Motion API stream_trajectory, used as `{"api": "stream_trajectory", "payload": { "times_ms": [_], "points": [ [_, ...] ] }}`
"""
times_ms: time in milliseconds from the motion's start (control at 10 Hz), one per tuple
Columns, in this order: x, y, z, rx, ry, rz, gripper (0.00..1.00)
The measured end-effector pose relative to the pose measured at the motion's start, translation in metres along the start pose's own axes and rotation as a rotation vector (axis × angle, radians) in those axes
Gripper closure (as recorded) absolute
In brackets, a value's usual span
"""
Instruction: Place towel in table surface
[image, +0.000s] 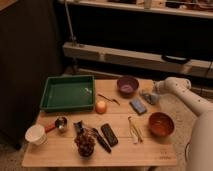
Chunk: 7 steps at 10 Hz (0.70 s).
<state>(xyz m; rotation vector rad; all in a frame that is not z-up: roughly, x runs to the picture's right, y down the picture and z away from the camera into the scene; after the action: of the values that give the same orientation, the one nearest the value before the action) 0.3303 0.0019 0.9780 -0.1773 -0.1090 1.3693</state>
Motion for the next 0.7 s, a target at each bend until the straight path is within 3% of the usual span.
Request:
{"api": "stream_trajectory", "payload": {
  "times_ms": [700],
  "points": [
    [0.022, 0.009, 0.014, -0.018, 0.064, -0.005, 0.20]
  ]
}}
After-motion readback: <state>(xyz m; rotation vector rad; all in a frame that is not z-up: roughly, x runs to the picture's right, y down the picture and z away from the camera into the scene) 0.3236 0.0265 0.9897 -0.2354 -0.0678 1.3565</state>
